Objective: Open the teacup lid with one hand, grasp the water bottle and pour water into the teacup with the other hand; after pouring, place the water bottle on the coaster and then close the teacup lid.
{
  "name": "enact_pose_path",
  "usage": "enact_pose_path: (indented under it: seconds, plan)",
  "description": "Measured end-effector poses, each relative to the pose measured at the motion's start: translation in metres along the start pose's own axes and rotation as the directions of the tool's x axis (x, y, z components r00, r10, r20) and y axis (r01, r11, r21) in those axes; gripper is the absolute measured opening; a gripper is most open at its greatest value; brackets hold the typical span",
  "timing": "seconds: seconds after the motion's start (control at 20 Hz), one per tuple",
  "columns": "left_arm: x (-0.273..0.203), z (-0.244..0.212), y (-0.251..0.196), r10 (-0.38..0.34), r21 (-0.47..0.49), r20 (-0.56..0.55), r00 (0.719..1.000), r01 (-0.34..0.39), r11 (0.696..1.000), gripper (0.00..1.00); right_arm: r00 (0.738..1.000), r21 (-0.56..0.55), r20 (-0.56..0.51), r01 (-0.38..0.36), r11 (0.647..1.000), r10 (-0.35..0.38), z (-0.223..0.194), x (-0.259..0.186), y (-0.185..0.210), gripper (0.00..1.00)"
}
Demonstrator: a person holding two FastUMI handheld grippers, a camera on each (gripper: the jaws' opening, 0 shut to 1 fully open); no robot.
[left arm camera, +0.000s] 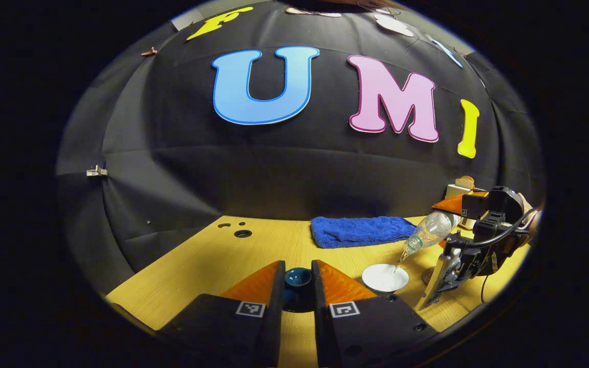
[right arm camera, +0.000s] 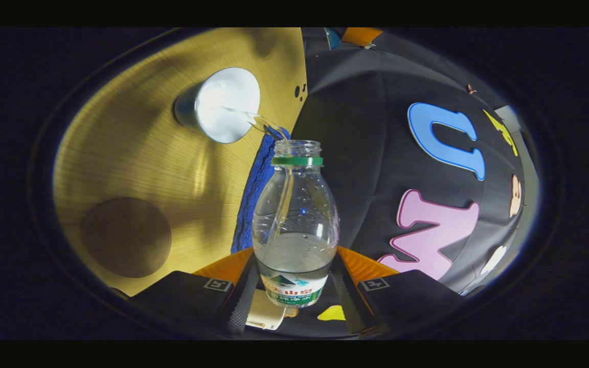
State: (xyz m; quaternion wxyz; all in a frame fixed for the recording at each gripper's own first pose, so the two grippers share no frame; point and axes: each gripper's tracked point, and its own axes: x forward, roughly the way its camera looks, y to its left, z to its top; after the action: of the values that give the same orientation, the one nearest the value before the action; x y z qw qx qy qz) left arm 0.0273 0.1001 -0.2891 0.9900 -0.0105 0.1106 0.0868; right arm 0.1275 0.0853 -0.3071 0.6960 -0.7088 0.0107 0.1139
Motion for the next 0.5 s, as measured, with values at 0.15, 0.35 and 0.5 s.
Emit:
enact_pose_path:
  seconds: [0.15,0.35,0.5]
  plan:
    - [0.0008,0.0017,-0.0005,0.001,-0.003,0.005,1.000,-0.001,1.000,0.31,1.000,-0.012,0.010,0.014,1.000,-0.014,-0.0008,0.0015,-0.0021,0.75]
    - [0.0005,0.0019,-0.0014,-0.002,-0.004,0.006,1.000,0.002,1.000,0.31,0.999,-0.045,0.029,0.024,0.999,-0.023,0.0028,0.0013,-0.0040,0.75]
    - [-0.0013,0.0025,-0.0013,-0.003,-0.010,0.009,1.000,0.003,1.000,0.31,0.998,-0.063,0.048,0.033,0.997,-0.030,0.0048,0.0023,-0.0052,0.76]
